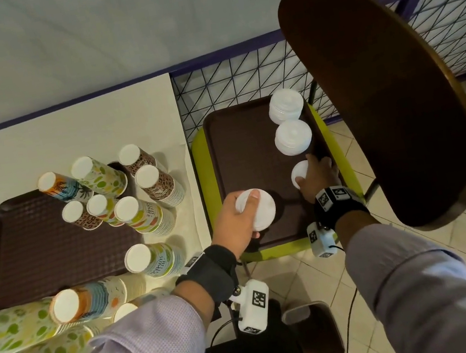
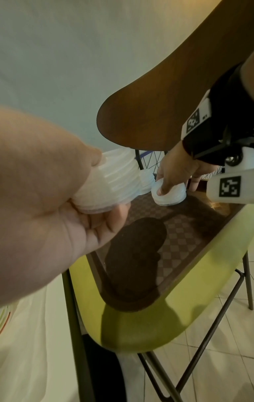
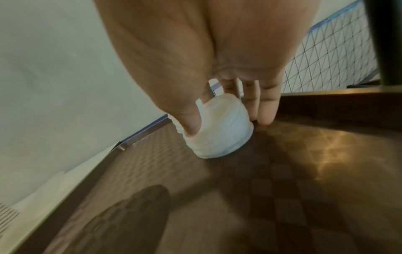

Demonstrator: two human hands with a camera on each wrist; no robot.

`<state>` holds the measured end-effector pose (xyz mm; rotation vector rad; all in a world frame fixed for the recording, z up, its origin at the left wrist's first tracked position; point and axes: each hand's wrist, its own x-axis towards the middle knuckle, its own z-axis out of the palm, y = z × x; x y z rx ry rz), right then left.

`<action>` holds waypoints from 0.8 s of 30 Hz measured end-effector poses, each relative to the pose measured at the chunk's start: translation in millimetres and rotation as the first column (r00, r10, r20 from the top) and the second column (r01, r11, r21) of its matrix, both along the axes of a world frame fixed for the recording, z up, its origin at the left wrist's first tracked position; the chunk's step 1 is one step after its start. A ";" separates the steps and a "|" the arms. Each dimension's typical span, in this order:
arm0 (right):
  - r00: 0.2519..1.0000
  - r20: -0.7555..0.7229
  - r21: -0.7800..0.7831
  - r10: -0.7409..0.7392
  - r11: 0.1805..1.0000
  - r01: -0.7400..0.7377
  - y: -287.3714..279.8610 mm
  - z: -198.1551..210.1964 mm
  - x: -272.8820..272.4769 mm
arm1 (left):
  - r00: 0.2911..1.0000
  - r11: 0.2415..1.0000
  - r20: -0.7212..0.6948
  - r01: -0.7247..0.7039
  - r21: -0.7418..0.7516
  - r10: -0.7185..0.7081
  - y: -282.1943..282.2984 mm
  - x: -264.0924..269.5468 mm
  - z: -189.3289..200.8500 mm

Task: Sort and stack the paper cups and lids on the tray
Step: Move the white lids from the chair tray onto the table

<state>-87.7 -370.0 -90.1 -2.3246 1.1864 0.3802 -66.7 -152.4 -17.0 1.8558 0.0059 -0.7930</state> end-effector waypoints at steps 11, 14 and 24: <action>0.976 0.183 0.250 -0.119 0.966 0.071 24.4 15.6 -19.2 | 0.995 0.997 0.051 -0.082 -0.005 0.083 10.7 0.6 13.5; 0.925 0.357 0.293 -0.129 0.956 0.021 41.1 41.0 -23.1 | 0.988 0.992 0.092 -0.121 -0.017 0.122 16.0 4.4 24.4; 0.587 0.747 0.474 -0.313 0.869 -0.140 129.8 179.6 -34.2 | 0.945 0.973 0.275 -0.128 -0.189 0.178 96.8 -3.5 114.4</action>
